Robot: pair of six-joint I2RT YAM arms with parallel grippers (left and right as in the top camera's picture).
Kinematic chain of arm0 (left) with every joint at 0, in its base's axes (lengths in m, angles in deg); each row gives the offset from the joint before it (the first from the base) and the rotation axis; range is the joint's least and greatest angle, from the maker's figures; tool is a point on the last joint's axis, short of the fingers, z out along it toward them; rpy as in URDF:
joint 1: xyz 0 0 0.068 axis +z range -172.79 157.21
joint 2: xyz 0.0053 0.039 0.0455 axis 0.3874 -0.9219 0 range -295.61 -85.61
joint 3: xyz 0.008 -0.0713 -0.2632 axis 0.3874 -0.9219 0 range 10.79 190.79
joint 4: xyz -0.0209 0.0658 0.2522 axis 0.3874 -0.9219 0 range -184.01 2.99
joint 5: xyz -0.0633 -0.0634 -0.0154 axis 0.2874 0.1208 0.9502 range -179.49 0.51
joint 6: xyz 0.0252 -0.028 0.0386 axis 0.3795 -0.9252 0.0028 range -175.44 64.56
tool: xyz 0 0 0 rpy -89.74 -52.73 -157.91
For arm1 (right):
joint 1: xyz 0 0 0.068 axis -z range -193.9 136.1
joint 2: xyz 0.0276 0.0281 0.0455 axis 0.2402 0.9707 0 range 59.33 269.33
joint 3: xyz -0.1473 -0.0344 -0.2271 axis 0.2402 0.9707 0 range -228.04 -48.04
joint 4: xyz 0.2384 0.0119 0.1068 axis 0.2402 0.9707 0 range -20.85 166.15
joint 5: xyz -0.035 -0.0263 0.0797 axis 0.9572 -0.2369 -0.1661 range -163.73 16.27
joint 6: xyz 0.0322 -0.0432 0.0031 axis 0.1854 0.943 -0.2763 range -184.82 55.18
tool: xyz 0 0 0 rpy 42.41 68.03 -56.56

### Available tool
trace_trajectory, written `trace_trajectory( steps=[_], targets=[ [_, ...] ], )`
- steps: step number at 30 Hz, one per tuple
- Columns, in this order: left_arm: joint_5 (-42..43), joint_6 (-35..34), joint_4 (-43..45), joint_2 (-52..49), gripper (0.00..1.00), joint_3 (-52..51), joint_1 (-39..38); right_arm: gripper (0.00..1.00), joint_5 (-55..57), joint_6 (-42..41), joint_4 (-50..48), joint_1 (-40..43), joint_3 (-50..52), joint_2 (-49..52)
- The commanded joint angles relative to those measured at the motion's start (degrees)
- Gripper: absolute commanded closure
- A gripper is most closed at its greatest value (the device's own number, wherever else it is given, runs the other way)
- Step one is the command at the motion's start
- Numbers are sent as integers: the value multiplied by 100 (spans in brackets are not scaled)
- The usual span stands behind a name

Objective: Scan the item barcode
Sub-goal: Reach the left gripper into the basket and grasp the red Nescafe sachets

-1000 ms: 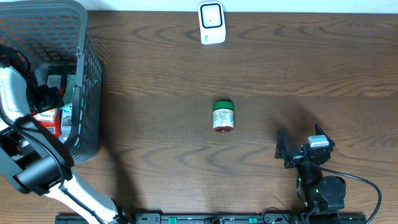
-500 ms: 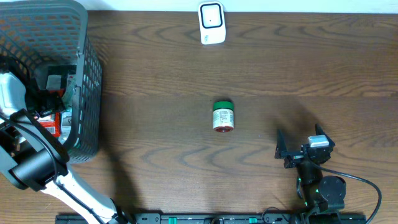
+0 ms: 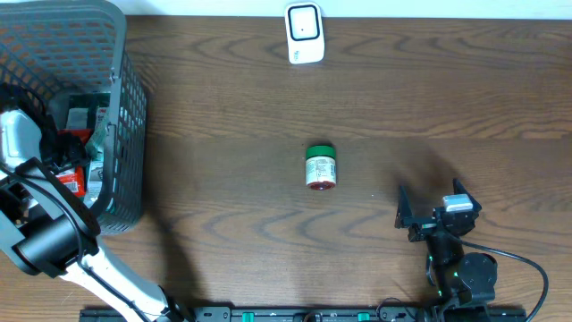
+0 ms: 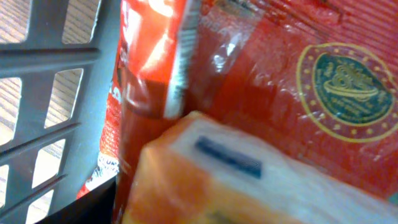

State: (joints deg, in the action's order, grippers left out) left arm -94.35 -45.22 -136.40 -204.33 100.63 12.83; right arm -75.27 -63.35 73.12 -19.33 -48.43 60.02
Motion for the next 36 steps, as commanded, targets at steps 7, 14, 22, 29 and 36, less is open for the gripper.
trace_trajectory(
  steps=[7, 14, 22, 29, 36],
  targets=[
    [146, -125, 28, 553, 58, 28, 37, 1, -9, -79, 17, -46, 7, -31],
    [146, -127, 76, 933, 63, 31, 37, 1, -7, -79, 17, -46, 7, -31],
    [144, -120, 181, 752, 11, -197, 37, 1, -7, -79, 17, -46, 7, -31],
    [144, 101, 369, 420, 0, -243, 37, 1, -7, -79, 17, -46, 7, -31],
    [142, 199, 428, -22, 0, -249, 46, 1, -7, -79, 20, -46, 7, -31]
  ],
)
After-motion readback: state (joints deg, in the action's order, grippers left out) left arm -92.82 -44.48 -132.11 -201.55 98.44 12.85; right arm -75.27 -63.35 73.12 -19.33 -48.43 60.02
